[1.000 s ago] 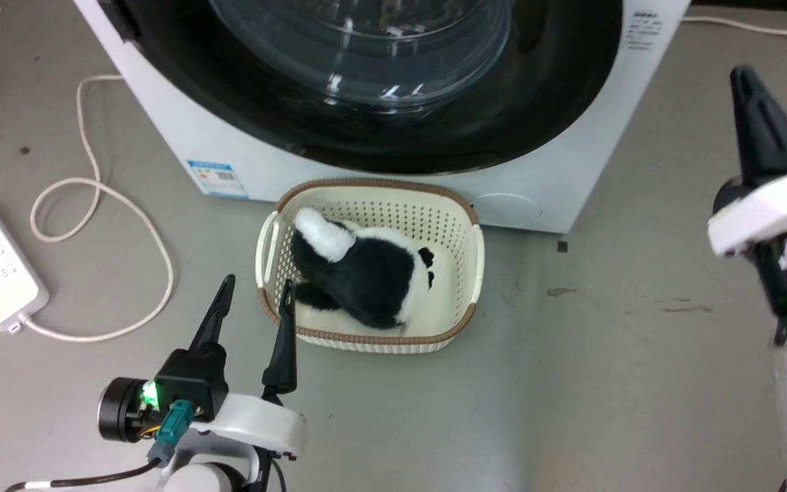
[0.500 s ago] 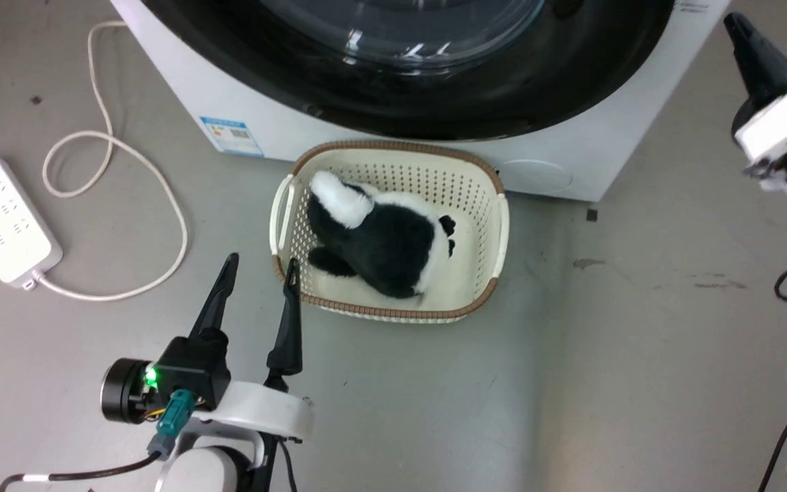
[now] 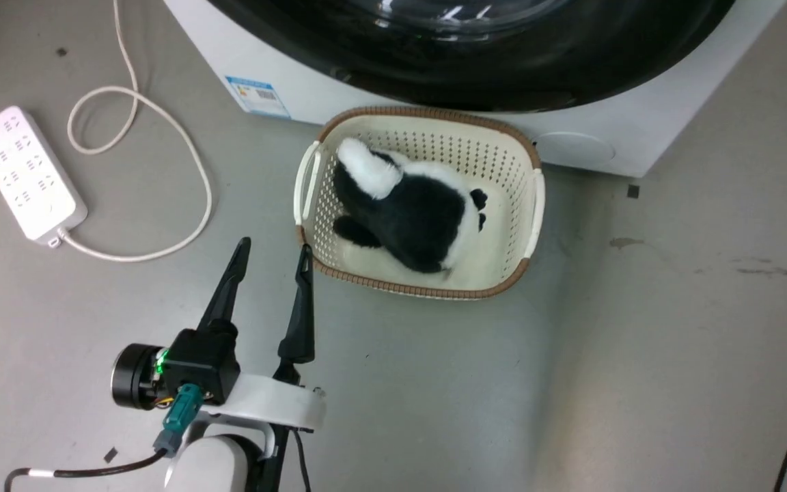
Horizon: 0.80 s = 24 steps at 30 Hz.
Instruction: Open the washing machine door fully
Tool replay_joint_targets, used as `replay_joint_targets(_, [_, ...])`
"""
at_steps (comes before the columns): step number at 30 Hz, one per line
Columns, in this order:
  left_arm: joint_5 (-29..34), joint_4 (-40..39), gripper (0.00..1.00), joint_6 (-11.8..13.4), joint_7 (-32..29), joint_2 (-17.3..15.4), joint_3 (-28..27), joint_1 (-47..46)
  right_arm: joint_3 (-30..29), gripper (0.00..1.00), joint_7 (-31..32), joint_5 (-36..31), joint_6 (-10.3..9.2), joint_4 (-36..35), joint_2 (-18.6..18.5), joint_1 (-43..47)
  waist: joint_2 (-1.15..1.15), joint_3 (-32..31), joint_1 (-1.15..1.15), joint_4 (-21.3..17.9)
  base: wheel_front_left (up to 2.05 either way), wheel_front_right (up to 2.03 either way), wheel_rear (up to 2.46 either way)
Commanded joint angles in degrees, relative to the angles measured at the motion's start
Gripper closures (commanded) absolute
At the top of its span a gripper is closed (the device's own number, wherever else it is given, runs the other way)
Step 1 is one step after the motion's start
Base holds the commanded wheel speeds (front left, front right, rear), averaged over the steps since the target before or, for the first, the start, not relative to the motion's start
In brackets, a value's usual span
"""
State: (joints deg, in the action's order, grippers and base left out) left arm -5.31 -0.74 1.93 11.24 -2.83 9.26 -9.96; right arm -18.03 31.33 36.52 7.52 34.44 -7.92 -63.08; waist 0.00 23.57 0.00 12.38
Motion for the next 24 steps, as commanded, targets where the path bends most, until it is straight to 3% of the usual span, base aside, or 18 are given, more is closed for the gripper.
replay_joint_targets(1, [-0.5, -0.2, 0.0, 0.4, 0.8, 0.0, 0.6, -1.4, -1.1, 1.0, 1.5, 0.5, -0.01, 2.2, -0.8, -3.4, 0.0, 0.9, 0.0, 0.6, 0.0, 0.0, 0.0])
replay_joint_targets(14, [-1.4, -0.5, 0.0, 1.2, 2.4, 0.0, 1.8, -3.2, -8.0, 1.0, 11.1, 1.7, -0.02, 11.9, -1.0, -14.9, 0.0, 4.4, 0.0, 2.3, 0.0, 0.0, 0.0])
replay_joint_targets(24, [-0.6, 0.2, 0.0, 1.2, 3.6, 0.0, 1.5, -3.1, -10.7, 1.0, 19.5, 5.3, -0.03, 11.7, 1.0, -10.9, 0.0, 1.8, 0.0, 1.4, 0.0, 0.0, 0.0])
